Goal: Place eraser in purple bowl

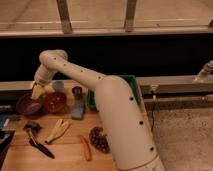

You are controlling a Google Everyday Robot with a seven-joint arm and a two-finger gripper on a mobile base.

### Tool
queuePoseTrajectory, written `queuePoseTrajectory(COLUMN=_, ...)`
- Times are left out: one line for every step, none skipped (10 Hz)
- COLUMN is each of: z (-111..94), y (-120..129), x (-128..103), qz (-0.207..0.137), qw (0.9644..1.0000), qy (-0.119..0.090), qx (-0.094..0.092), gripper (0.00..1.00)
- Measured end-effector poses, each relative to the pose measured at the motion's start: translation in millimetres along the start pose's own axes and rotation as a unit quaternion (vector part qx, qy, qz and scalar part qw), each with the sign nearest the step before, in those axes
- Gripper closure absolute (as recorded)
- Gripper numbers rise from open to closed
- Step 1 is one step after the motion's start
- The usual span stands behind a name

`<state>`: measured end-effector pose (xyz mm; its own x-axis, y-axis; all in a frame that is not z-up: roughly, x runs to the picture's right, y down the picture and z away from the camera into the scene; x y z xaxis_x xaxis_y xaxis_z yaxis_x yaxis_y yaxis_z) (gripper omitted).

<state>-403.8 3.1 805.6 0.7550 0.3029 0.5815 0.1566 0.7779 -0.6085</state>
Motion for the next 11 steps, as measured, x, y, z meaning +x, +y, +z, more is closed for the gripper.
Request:
queuePoseTrajectory(z=2, y=4, x=-9, qz=-0.012, qw=0.9999, qy=-0.006, qx=-0.005, gripper=1.00)
queuePoseTrajectory(z=3, y=7, x=-14, qz=-0.020, qw=0.9997, qy=-0.011, qx=-0.009, gripper=1.00)
queuePoseTrajectory(z=5, y=9, x=-19, qz=-0.027, qw=0.9994, qy=-0.016, qx=-0.015, gripper=1.00)
queuePoseTrajectory(z=10, y=13, x=-26, qz=-0.036, qw=0.9989, qy=-0.021, qx=-0.023, gripper=1.00)
queuePoseTrajectory(z=19, y=17, x=-35, qz=-0.045, qw=0.9981, qy=-0.025, qx=-0.033, gripper=1.00)
queuePoseTrajectory(z=23, y=16, x=-39, qz=-0.050, qw=0.9975, qy=-0.033, qx=-0.039, gripper=1.00)
queuePoseTrajectory(z=33, y=11, x=-45, qz=-0.058, qw=0.9962, qy=-0.046, qx=-0.047, gripper=1.00)
queuePoseTrajectory(z=42, y=8, x=-53, qz=-0.065, qw=0.9948, qy=-0.055, qx=-0.056, gripper=1.00)
queuePoseTrajectory(z=52, y=7, x=-59, qz=-0.070, qw=0.9934, qy=-0.063, qx=-0.065, gripper=1.00)
queuePoseTrajectory(z=55, y=7, x=-60, qz=-0.072, qw=0.9928, qy=-0.066, qx=-0.070, gripper=1.00)
queuePoseTrajectory(z=58, y=6, x=-59, qz=-0.073, qw=0.9922, qy=-0.069, qx=-0.074, gripper=1.00)
